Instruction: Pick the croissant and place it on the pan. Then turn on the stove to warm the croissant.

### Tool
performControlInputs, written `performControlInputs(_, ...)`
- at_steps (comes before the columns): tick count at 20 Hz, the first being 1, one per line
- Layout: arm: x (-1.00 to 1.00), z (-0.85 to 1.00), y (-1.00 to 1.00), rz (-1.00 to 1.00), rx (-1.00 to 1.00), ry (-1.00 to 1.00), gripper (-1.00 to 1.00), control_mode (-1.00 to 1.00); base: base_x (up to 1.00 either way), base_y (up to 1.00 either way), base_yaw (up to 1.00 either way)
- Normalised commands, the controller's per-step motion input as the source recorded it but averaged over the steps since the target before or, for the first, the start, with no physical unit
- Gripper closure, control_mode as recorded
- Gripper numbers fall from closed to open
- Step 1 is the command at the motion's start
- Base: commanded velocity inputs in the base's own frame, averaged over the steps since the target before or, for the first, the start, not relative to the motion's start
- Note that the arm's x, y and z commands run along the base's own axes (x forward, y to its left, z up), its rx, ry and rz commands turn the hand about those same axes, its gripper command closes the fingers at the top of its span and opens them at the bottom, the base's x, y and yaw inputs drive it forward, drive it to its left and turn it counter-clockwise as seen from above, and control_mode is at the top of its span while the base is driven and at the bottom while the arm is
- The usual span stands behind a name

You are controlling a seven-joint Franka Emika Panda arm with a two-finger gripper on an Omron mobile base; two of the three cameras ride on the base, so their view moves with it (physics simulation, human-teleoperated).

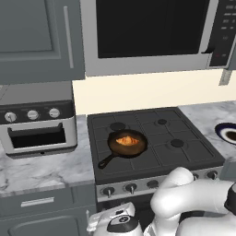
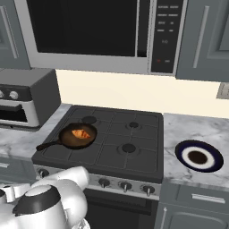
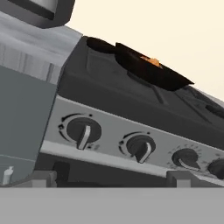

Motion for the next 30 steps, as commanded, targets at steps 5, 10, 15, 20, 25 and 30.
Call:
performControlInputs(5,0.11,-0.02,0.0,0.0,0.11,-0.01,-1.0,-1.0,0.0,0.0,0.0)
performControlInputs(10,0.03,-0.08,0.0,0.0,0.09,-0.04,-1.0,-1.0,0.0,0.0,0.0)
performControlInputs(15,0.01,-0.12,0.05,0.0,0.08,-0.08,-1.0,-1.0,0.0,0.0,0.0)
performControlInputs(20,0.06,-0.06,0.12,0.0,0.05,-0.1,-1.0,-1.0,0.0,0.0,0.0)
performControlInputs(25,0.11,0.0,0.23,-0.01,0.01,-0.08,-1.0,-1.0,0.0,0.0,0.0)
performControlInputs(30,0.12,-0.01,0.21,-0.02,0.0,-0.05,-1.0,-1.0,0.0,0.0,0.0)
